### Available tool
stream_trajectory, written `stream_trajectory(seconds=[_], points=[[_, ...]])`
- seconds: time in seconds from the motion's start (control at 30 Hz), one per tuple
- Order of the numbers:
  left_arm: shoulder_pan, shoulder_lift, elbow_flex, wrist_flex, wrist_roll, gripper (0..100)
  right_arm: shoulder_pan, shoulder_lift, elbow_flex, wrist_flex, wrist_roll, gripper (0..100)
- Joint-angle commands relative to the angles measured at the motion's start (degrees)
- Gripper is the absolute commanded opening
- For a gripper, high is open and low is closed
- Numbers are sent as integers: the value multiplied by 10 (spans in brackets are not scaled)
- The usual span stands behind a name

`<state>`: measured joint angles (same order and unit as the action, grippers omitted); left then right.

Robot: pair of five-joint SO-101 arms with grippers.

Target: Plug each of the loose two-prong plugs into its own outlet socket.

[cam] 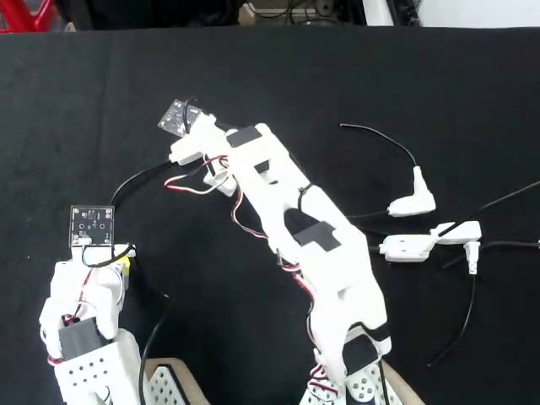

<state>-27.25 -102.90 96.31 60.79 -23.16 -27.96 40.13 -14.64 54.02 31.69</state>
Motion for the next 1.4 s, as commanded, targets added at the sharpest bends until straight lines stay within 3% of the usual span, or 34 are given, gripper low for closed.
stream_trajectory(seconds=[0.0,0.1,0.37,0.73,1.03,1.37], points=[[2,-2,11,-7,-6,195,22,1,-36,-8,-4,71],[2,-2,11,-7,-6,195,25,-15,-39,23,-4,13],[2,-2,11,-7,-6,195,39,-115,-32,98,-39,67],[2,-2,11,-7,-6,195,90,-116,108,-113,-65,71],[2,-2,11,-7,-6,195,76,-119,120,-123,-187,183],[2,-2,11,-7,-6,195,5,-99,113,-114,-188,183]])
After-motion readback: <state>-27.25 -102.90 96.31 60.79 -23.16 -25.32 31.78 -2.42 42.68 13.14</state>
